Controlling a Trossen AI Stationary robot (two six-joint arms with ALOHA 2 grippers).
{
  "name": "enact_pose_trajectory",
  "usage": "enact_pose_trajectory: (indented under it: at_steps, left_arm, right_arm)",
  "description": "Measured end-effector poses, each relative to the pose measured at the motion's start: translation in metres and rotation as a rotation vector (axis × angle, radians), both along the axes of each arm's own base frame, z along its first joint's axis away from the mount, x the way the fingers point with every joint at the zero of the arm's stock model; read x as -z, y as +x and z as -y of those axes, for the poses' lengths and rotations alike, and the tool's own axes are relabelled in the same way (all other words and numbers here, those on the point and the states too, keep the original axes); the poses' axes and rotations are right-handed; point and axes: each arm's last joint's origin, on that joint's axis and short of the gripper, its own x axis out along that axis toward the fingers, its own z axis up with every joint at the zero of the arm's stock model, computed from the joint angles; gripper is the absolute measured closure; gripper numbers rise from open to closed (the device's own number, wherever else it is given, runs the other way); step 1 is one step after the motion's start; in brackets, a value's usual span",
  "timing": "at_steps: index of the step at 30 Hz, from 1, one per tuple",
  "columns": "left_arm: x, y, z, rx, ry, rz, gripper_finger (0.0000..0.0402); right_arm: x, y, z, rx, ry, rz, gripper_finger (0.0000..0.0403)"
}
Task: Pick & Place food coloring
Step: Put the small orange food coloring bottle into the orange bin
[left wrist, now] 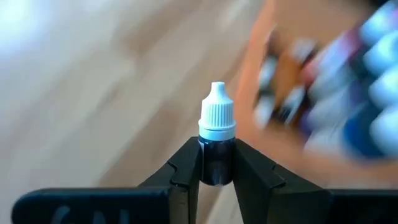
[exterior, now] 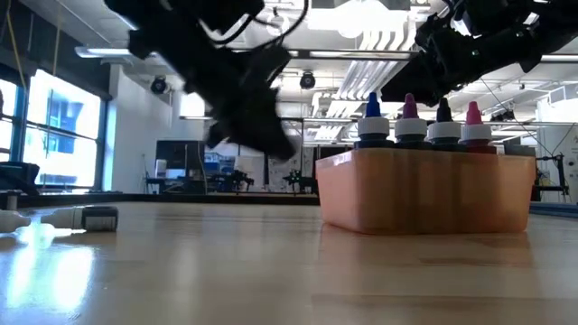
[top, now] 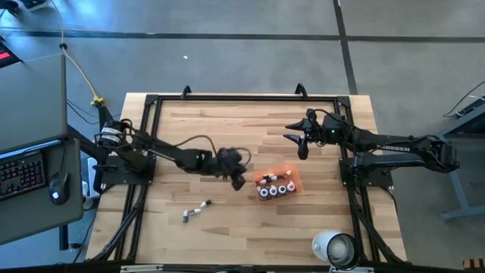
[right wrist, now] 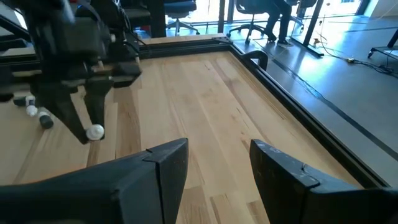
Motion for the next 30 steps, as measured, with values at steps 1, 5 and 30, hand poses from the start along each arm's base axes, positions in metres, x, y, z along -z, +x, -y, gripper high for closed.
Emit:
enact_pose_trajectory:
  at_steps: [1,5,30]
  left_arm:
    - [-0.005,0.004,-0.004,0.021,0.025,0.05,0.0331]
    - [-0.019,0.013,-0.011,0.102,0.121,0.191,0.033]
    - [0.012,0.08,0.001,0.377,0.192,0.111,0.033]
  right_arm:
    - [0.0,0.0,0.0,0.0,0.0,0.0,0.0236]
    - [0.0,0.0,0.0,0.0,0.0,0.0,0.0236]
    - [0.001,0.0,0.0,-0.007,-0.022,-0.014,0.0236]
